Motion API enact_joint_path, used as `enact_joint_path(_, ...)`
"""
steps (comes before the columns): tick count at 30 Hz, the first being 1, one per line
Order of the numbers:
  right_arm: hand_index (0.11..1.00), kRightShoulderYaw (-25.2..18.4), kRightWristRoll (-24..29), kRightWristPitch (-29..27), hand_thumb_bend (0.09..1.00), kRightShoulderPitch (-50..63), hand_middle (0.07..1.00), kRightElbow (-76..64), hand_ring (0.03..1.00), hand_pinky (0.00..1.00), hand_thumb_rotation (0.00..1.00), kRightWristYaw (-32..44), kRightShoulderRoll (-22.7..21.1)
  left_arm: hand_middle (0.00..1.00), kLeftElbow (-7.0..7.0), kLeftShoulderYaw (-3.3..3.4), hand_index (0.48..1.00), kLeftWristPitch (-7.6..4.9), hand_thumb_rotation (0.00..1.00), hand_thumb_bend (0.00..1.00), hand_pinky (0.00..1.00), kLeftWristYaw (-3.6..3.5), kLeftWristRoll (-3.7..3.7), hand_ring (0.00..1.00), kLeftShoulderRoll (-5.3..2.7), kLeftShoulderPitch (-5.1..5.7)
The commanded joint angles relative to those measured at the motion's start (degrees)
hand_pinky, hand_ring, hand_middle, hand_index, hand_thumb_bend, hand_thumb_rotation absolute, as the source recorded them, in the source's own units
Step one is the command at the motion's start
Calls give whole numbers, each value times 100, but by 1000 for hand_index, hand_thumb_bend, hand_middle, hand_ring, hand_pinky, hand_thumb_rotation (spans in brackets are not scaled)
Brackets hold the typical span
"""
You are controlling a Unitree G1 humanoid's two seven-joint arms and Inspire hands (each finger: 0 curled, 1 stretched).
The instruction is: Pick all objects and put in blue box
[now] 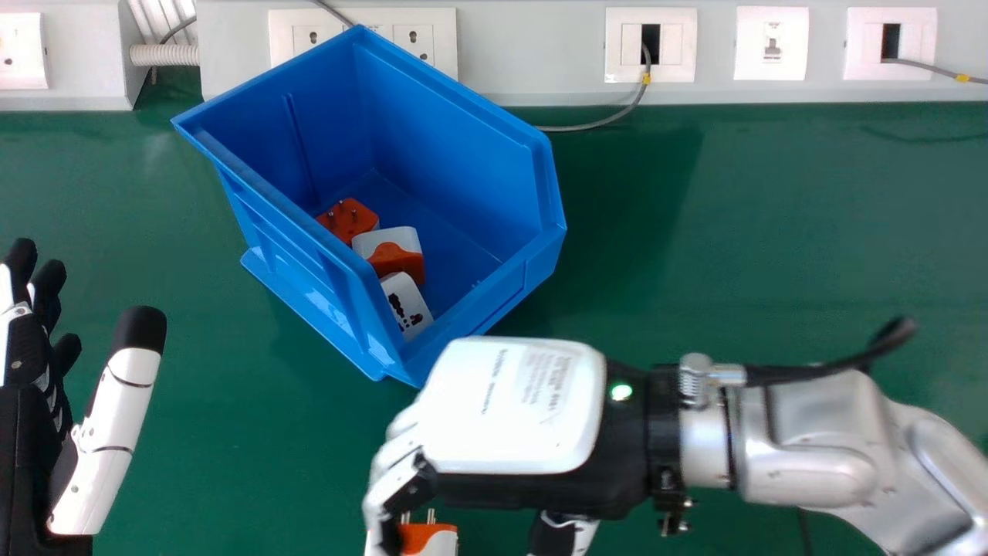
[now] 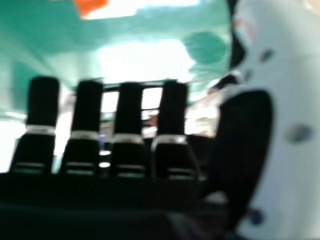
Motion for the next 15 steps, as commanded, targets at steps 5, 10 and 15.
enact_joint_path(5, 945, 146, -473, -452, 237, -451, 993, 499, 993, 815, 3, -520, 434, 984, 37, 63, 1000, -124, 794, 704, 968, 10, -18, 1000, 69, -7)
enact_joint_path(10, 945, 192, -906, -568, 220, -572, 999, 818, 999, 796, 0, -937, 696, 984, 28, 77, 1000, -139, 794, 700, 966, 5, -38, 1000, 81, 32)
enact_joint_path(15, 968, 295, -1299, -555, 237, -754, 1000, 1065, 1000, 805, 0, -1225, 873, 983, 80, 60, 1000, -163, 795, 704, 967, 8, -31, 1000, 77, 15)
